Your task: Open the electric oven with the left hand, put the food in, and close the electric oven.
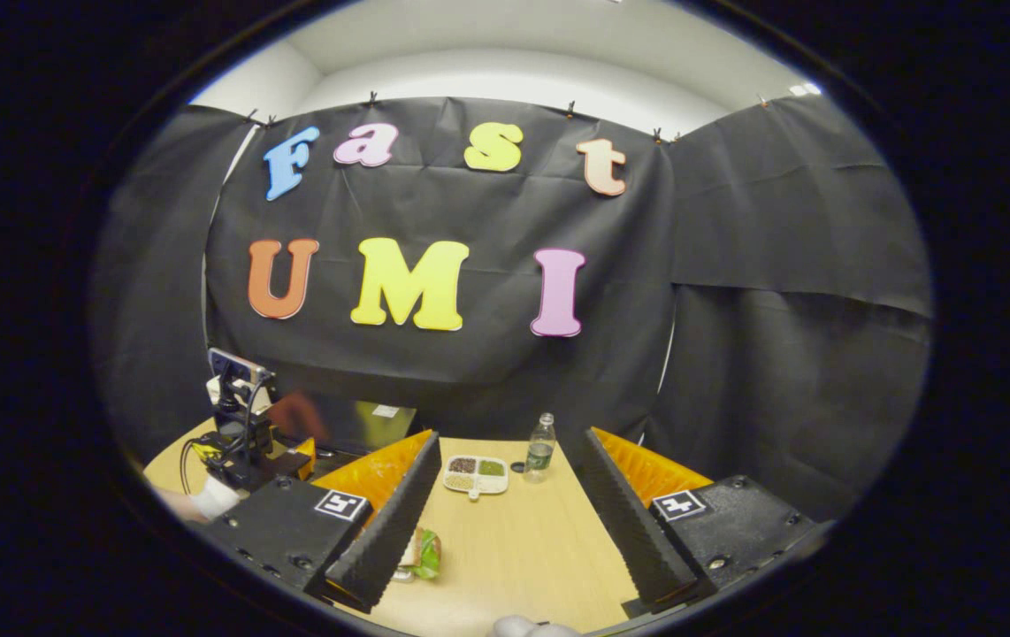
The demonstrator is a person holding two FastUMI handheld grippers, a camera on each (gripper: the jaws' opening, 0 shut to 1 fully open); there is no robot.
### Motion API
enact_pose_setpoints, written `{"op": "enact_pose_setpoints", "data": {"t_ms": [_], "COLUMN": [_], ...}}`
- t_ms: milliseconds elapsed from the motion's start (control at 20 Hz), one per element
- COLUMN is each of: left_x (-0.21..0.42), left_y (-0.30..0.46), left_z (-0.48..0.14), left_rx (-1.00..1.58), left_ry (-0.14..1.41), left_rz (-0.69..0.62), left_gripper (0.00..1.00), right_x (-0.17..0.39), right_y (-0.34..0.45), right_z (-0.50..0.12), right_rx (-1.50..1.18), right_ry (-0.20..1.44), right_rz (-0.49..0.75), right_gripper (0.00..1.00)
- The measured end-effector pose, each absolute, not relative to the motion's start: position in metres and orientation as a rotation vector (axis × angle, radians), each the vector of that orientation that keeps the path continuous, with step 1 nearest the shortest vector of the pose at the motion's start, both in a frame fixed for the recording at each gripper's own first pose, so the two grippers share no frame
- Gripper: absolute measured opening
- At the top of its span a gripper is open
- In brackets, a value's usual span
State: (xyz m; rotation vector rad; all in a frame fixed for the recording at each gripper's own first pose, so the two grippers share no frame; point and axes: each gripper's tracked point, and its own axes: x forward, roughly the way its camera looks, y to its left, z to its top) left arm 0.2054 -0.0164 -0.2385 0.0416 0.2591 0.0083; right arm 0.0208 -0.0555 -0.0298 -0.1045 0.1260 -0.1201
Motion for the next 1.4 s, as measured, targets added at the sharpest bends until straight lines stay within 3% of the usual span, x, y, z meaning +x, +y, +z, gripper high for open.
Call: {"op": "enact_pose_setpoints", "data": {"t_ms": [200, 250, 300, 350, 900, 1400], "left_x": [0.209, 0.210, 0.209, 0.209, 0.155, 0.092], "left_y": [-0.019, -0.019, -0.019, -0.018, -0.019, -0.017], "left_z": [-0.241, -0.239, -0.241, -0.241, -0.254, -0.303], "left_rx": [0.016, 0.019, 0.015, 0.014, 0.004, 0.006], "left_ry": [0.263, 0.263, 0.269, 0.270, 0.295, 0.395], "left_rz": [0.008, 0.008, 0.009, 0.007, -0.003, -0.002], "left_gripper": [0.97, 0.89, 0.97, 0.98, 0.99, 0.98], "right_x": [0.026, 0.027, 0.027, 0.027, 0.025, 0.006], "right_y": [-0.057, -0.056, -0.055, -0.054, -0.033, -0.025], "right_z": [-0.031, -0.032, -0.034, -0.032, -0.039, -0.059], "right_rx": [-0.096, -0.092, -0.092, -0.092, -0.112, -0.132], "right_ry": [0.128, 0.132, 0.132, 0.130, 0.123, 0.159], "right_rz": [-0.123, -0.120, -0.116, -0.114, -0.038, 0.003], "right_gripper": [0.99, 0.99, 0.99, 0.99, 0.99, 0.99]}}
